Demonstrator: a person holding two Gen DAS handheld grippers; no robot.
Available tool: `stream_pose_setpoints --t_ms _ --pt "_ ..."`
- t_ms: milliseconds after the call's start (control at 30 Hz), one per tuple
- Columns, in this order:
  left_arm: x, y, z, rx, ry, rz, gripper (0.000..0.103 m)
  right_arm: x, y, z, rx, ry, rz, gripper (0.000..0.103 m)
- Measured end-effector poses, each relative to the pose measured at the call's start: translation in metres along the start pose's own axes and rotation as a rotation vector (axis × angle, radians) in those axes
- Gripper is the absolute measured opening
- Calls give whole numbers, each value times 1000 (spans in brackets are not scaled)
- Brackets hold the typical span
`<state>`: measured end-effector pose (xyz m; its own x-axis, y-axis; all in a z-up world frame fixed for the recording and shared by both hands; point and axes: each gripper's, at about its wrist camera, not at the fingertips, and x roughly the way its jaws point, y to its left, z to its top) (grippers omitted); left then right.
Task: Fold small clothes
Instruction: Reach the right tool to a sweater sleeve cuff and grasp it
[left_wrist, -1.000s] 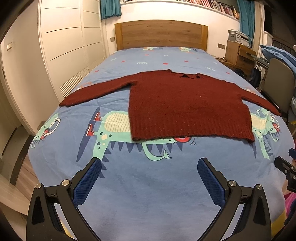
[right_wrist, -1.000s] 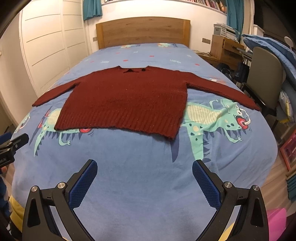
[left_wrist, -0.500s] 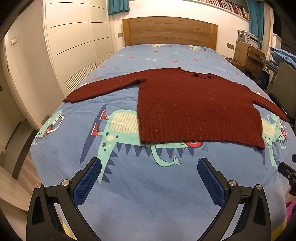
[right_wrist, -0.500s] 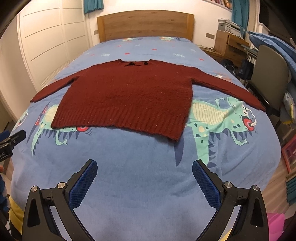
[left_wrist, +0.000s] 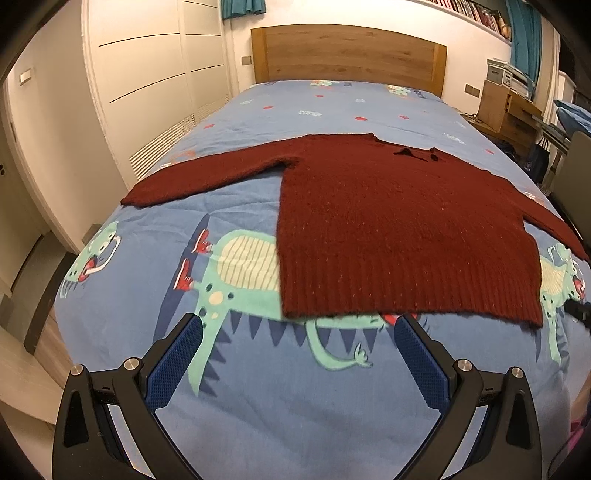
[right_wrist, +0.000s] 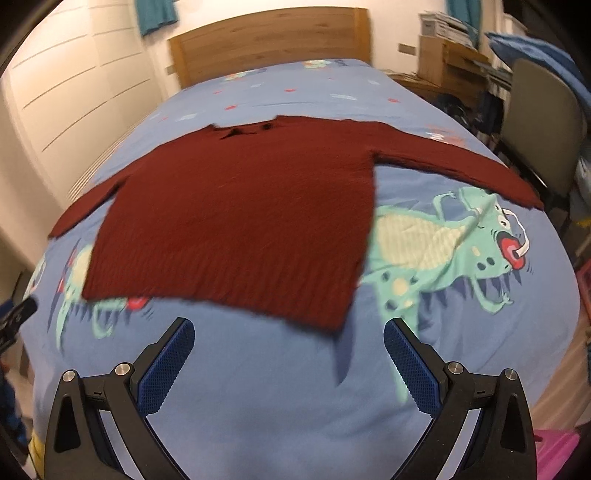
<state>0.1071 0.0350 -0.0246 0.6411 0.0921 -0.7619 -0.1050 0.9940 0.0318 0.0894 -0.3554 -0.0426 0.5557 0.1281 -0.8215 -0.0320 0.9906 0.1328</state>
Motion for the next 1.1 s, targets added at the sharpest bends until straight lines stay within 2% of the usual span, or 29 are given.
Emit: stream_pose_setpoints --t_ms 233,367,633,700,933,1000,1100 --pt "27 -12 25 3 38 -21 102 53 -116 53 274 3 -62 102" --pt "46 -21 36 -3 53 -17 102 73 -182 70 429 -7 -85 101" --pt "72 -41 52 13 94 -20 102 99 -311 91 734 -75 -81 93" --pt "78 -45 55 19 105 -18 102 103 -339 97 801 -100 -68 84" --pt "91 -49 66 16 128 4 102 109 -402 118 930 -176 -48 74" --pt "93 -50 69 19 127 18 102 111 -415 121 958 -194 -47 66" --pt "96 -53 72 22 129 26 102 117 -439 123 1018 -227 -27 60"
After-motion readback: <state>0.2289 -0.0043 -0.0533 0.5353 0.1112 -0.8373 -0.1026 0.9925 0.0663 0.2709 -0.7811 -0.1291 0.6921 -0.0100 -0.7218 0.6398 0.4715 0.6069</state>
